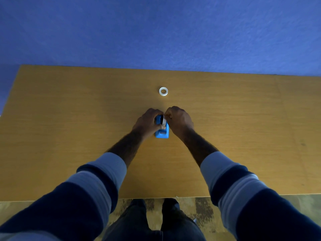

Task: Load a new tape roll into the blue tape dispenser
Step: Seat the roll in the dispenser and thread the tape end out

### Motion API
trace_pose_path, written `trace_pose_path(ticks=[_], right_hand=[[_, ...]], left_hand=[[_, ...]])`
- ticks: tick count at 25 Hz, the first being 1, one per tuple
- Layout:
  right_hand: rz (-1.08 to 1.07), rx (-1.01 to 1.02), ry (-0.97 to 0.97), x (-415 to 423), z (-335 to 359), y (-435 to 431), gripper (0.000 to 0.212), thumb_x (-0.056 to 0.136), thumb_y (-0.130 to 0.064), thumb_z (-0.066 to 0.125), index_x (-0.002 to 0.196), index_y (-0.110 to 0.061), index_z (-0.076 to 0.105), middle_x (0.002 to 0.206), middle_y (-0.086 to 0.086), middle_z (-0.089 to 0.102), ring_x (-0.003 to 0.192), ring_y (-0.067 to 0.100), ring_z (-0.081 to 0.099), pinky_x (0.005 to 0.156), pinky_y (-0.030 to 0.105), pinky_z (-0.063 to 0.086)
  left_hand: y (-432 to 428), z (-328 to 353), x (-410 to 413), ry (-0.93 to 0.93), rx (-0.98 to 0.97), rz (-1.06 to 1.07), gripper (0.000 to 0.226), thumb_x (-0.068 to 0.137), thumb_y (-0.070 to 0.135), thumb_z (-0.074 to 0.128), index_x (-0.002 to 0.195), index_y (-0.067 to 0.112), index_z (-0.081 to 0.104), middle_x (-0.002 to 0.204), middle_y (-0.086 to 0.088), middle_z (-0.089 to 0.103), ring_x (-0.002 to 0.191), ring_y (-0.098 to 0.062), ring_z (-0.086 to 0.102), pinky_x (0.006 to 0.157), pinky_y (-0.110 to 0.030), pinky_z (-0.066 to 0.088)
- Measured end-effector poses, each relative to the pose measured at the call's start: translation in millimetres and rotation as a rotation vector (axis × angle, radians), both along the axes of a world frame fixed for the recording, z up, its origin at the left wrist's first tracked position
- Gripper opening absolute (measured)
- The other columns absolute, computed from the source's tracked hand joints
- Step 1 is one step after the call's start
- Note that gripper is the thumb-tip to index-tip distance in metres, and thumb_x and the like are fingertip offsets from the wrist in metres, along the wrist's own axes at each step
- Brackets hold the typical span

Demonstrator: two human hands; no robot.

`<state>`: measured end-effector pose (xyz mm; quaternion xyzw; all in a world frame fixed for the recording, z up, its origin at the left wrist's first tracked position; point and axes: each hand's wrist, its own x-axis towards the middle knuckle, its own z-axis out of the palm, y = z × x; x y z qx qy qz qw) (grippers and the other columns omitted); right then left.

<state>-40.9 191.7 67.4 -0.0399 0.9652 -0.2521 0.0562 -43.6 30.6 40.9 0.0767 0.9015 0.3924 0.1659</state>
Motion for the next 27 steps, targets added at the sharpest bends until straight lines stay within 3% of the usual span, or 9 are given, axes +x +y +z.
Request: trace_pose_path(ticks=[2, 5, 8, 13, 16, 19, 22, 24, 27], right_hand=[[0.002, 0.032, 0.031, 1.3, -1.0, -2.3, 0.014, 0.097, -0.017, 0.058, 0.09, -0.009, 0.067, 0.086, 0.007, 0.065, 0.068, 0.018, 0.057, 0.053, 0.029, 0.041], [0.011, 0.072, 0.094, 5.7, -1.7, -4.7, 0.011, 0.096, -0.016, 0.062, 0.089, -0.008, 0.066, 0.082, 0.006, 0.064, 0.061, 0.013, 0.052, 0.046, 0.019, 0.03], [0.03, 0.076, 0.132, 7.7, -1.4, -4.0, 0.01, 0.095, -0.014, 0.062, 0.089, -0.008, 0.067, 0.082, 0.006, 0.065, 0.061, 0.011, 0.049, 0.046, 0.016, 0.025], [0.073, 0.101, 0.16, 17.1, -1.7, -5.3, 0.009, 0.094, -0.015, 0.063, 0.091, -0.007, 0.067, 0.085, 0.007, 0.065, 0.07, 0.019, 0.06, 0.051, 0.028, 0.042], [0.135, 0.149, 0.223, 31.0, -3.2, -3.9, 0.011, 0.089, -0.011, 0.069, 0.099, -0.006, 0.067, 0.089, 0.009, 0.067, 0.078, 0.022, 0.064, 0.053, 0.026, 0.039], [0.156, 0.21, 0.239, 45.1, -4.4, -3.1, 0.025, 0.084, -0.009, 0.074, 0.107, -0.004, 0.066, 0.095, 0.011, 0.069, 0.083, 0.024, 0.065, 0.057, 0.032, 0.051], [0.161, 0.188, 0.267, 66.2, -6.6, -5.4, 0.01, 0.091, -0.013, 0.065, 0.1, -0.007, 0.066, 0.091, 0.008, 0.067, 0.077, 0.02, 0.062, 0.057, 0.03, 0.051], [0.078, 0.106, 0.217, 78.5, -8.4, -6.4, 0.01, 0.095, -0.014, 0.058, 0.097, -0.009, 0.066, 0.09, 0.005, 0.064, 0.074, 0.015, 0.057, 0.056, 0.028, 0.048], [-0.321, -0.187, -0.044, 72.0, -8.0, -8.9, 0.014, 0.094, -0.013, 0.056, 0.089, -0.007, 0.068, 0.082, 0.006, 0.064, 0.068, 0.014, 0.057, 0.055, 0.03, 0.046]], left_hand=[[-5.3, -0.8, 0.9, -0.021, 0.025, -0.024, 0.061, 0.077, 0.026, 0.085, 0.133, 0.024, 0.059, 0.132, 0.004, 0.058, 0.119, -0.015, 0.058, 0.101, -0.035, 0.049], [-16.9, -2.2, 4.4, -0.105, 0.087, -0.118, 0.102, 0.067, 0.037, 0.092, 0.153, 0.03, 0.039, 0.155, 0.007, 0.043, 0.137, -0.009, 0.044, 0.113, -0.034, 0.039], [-21.5, -3.3, 8.4, -0.011, -0.016, -0.284, 0.126, 0.059, 0.036, 0.096, 0.159, 0.038, 0.019, 0.166, 0.01, 0.029, 0.149, -0.013, 0.033, 0.115, -0.037, 0.034], [-19.5, -5.1, 12.3, 0.132, -0.131, -0.3, 0.109, 0.067, 0.026, 0.092, 0.153, 0.039, 0.027, 0.158, 0.008, 0.039, 0.141, -0.018, 0.045, 0.112, -0.049, 0.044], [-20.1, -4.0, 14.4, 0.133, -0.171, -0.296, 0.109, 0.068, 0.026, 0.091, 0.153, 0.041, 0.025, 0.162, 0.01, 0.034, 0.141, -0.019, 0.046, 0.11, -0.045, 0.046], [-17.9, -1.5, 14.1, 0.123, -0.218, -0.299, 0.111, 0.068, 0.026, 0.091, 0.153, 0.043, 0.022, 0.165, 0.016, 0.027, 0.141, -0.02, 0.046, 0.102, -0.042, 0.046], [-16.7, 1.0, 13.5, 0.076, -0.233, -0.291, 0.112, 0.07, 0.026, 0.09, 0.154, 0.044, 0.019, 0.167, 0.018, 0.023, 0.144, -0.019, 0.042, 0.104, -0.043, 0.044], [-16.5, 1.9, 14.3, 0.064, -0.231, -0.283, 0.112, 0.071, 0.026, 0.089, 0.155, 0.045, 0.018, 0.167, 0.018, 0.022, 0.145, -0.018, 0.04, 0.107, -0.046, 0.046], [-17.4, 2.7, 15.7, 0.078, -0.239, -0.284, 0.112, 0.071, 0.026, 0.089, 0.155, 0.045, 0.018, 0.167, 0.018, 0.022, 0.144, -0.019, 0.041, 0.106, -0.048, 0.047]])
